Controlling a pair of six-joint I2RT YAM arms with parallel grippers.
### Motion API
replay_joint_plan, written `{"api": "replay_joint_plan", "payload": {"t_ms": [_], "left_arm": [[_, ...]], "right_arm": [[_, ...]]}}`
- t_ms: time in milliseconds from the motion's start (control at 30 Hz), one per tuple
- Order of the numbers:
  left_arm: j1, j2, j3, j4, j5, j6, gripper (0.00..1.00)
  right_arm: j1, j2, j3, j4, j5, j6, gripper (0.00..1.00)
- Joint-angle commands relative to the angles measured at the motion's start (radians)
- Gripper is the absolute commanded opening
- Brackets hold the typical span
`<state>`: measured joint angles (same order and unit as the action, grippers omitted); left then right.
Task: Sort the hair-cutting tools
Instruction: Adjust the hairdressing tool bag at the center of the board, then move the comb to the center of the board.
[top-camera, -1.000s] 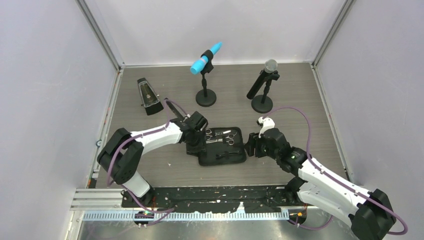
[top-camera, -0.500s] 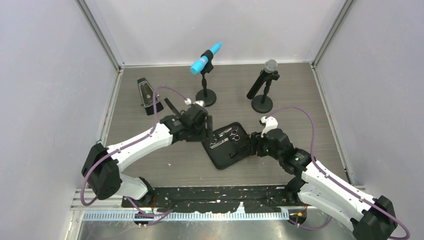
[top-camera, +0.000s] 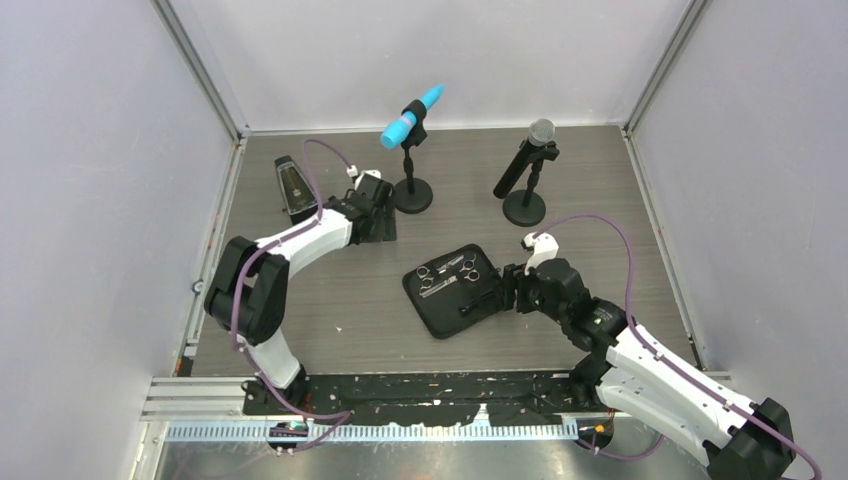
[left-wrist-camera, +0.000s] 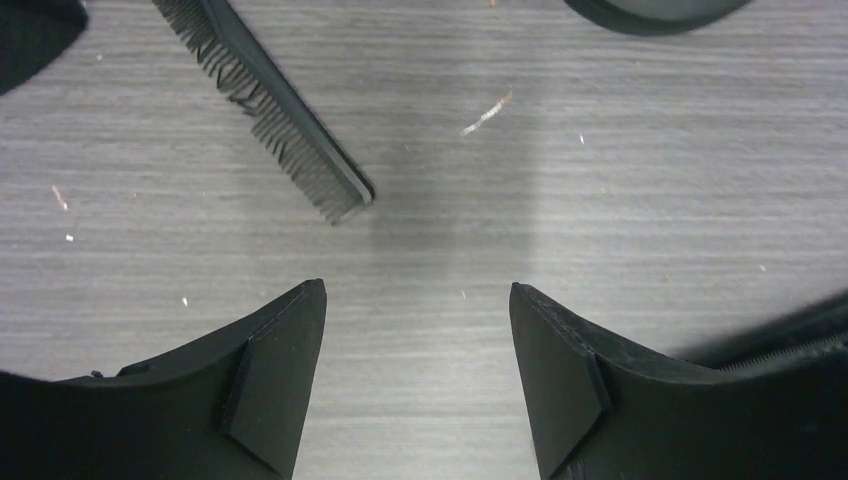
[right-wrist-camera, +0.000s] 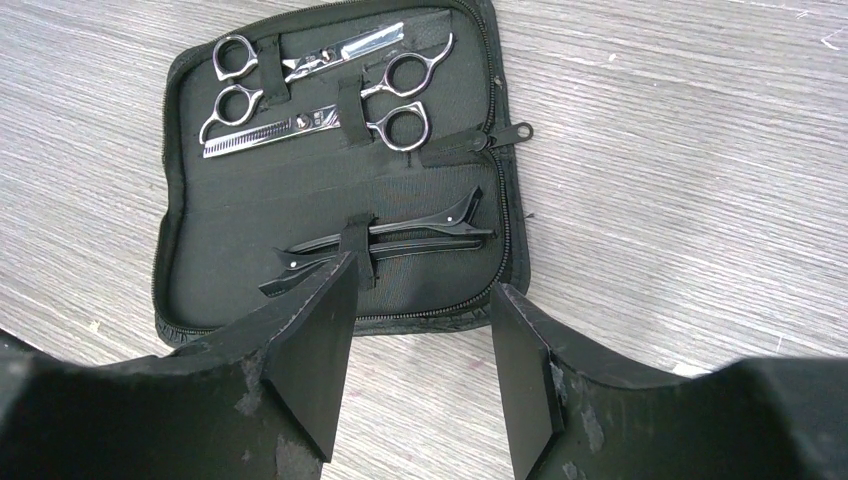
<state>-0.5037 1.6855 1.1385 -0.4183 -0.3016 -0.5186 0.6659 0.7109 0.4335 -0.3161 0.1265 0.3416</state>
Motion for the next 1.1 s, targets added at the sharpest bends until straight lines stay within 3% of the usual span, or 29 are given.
{"api": "replay_joint_plan", "payload": {"t_ms": [0,300,600,1067], "left_arm": [[0.046,0.049,0.053,0.122,0.031,0.036,0.70],[0.092,0.156,0.080,0.150,0.152,-0.015,0.67],[0.123,0.157,0.006,0.203,0.253,-0.093,0.63],[0.155,0.095,0.024,0.217,0.226,-0.082,0.63]], "right_arm": [[0.004,-0.021,0.020,0.013,0.021,-0.016,0.60],[0.004,-0.020,0.031,-0.005,0.024,-0.016,0.60],[0.005,-0.020,0.040,-0.013,0.024,-0.016,0.60],[0.004,-0.029,0.037,-0.013,0.020,-0.012,0.60]]}}
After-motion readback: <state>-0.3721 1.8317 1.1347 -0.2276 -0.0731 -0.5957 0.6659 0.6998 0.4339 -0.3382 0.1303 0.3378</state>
